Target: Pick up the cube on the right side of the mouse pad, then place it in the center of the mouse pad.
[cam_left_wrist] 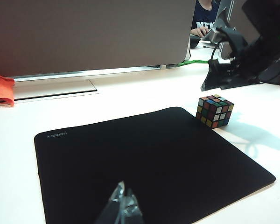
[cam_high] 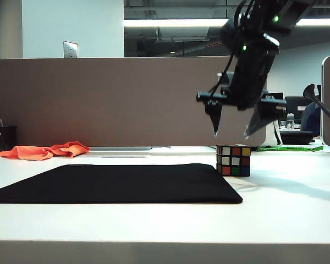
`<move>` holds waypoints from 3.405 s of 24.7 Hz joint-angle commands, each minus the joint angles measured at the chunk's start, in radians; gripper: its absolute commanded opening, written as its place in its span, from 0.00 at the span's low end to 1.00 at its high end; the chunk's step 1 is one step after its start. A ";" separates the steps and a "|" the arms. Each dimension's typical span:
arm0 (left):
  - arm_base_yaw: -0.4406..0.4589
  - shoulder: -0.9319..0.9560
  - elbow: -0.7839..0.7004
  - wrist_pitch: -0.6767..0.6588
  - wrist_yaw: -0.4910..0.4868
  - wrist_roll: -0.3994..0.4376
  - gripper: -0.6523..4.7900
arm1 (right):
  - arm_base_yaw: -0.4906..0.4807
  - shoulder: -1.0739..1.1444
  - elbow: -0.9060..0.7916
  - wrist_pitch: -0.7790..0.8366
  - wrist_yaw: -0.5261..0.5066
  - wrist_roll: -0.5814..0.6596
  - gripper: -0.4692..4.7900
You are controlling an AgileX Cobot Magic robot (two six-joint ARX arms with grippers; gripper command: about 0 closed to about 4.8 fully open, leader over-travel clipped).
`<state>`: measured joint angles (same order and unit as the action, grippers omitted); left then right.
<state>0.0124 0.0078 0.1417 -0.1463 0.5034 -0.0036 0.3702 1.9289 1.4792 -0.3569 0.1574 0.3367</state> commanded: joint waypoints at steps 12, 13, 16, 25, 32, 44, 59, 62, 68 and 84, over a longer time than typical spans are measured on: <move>-0.001 0.001 0.004 0.013 -0.002 0.004 0.11 | 0.000 0.055 0.039 -0.013 0.028 -0.049 0.92; -0.001 0.001 0.004 0.013 -0.002 0.004 0.11 | 0.000 0.055 0.039 -0.013 0.028 -0.053 0.92; -0.001 0.001 0.004 0.013 -0.002 0.004 0.11 | -0.001 0.061 0.039 -0.010 0.027 -0.054 0.92; -0.001 0.001 0.004 0.013 -0.002 0.004 0.11 | -0.002 0.093 0.038 -0.017 -0.001 -0.076 0.92; -0.001 0.001 0.004 0.013 -0.003 0.004 0.11 | -0.002 0.116 0.038 -0.026 0.000 -0.076 0.92; -0.001 0.001 0.004 0.013 -0.003 0.004 0.11 | -0.002 0.131 0.038 -0.051 -0.002 -0.076 0.70; -0.001 0.001 0.004 0.013 -0.003 0.004 0.11 | 0.005 0.116 0.109 -0.092 -0.003 -0.076 0.69; -0.001 0.001 0.004 0.013 -0.003 0.004 0.11 | 0.018 0.115 0.170 -0.145 -0.002 -0.076 0.68; -0.001 0.001 0.004 0.013 -0.003 0.004 0.11 | 0.031 0.114 0.213 -0.163 -0.005 -0.078 0.69; -0.001 0.001 0.004 0.013 -0.006 0.004 0.11 | 0.260 0.105 0.213 -0.114 -0.100 -0.076 0.69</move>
<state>0.0124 0.0074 0.1417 -0.1463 0.4992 -0.0002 0.6132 2.0434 1.6863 -0.5144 0.0559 0.2611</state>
